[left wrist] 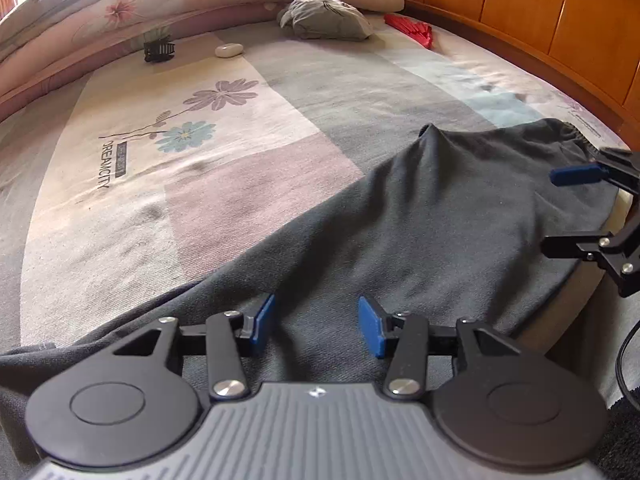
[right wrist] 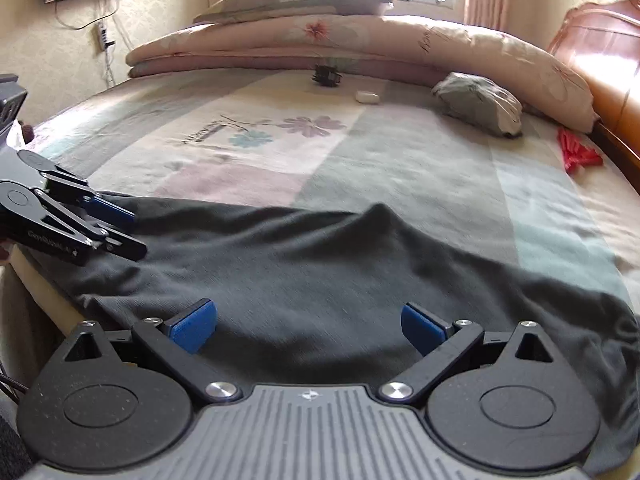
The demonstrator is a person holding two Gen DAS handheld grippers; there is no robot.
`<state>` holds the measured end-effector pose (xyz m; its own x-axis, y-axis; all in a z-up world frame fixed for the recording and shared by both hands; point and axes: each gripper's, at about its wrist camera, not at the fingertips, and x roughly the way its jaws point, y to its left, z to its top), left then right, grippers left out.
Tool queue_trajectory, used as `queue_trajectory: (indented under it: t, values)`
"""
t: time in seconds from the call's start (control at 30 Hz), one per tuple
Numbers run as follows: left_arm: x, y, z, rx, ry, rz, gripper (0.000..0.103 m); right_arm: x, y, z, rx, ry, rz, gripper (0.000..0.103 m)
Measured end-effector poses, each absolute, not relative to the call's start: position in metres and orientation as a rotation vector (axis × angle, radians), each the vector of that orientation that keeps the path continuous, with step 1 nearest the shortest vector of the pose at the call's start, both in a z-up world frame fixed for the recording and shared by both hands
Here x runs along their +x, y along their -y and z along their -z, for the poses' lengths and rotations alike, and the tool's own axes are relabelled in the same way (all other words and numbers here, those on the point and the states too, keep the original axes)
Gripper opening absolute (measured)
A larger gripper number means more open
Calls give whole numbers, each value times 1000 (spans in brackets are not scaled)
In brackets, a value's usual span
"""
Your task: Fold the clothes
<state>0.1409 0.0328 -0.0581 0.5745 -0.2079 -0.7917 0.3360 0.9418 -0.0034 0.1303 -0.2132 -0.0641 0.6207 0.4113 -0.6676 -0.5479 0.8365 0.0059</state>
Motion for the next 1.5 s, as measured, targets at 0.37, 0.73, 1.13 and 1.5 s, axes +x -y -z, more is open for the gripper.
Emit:
queue_trajectory:
  t: [0.37, 0.73, 1.13, 1.5]
  values:
    - [146, -65, 62, 126, -904, 165, 46, 119, 192, 84, -264, -780, -549, 102]
    - [132, -31, 71, -112, -922, 355, 56, 117, 208, 85, -145, -832, -492, 103]
    - [106, -151, 15, -154, -874, 135, 67, 111, 213, 74, -77, -830, -501, 103]
    - [94, -245, 48, -235, -910, -13, 70, 112, 185, 60, -110, -817, -528, 103]
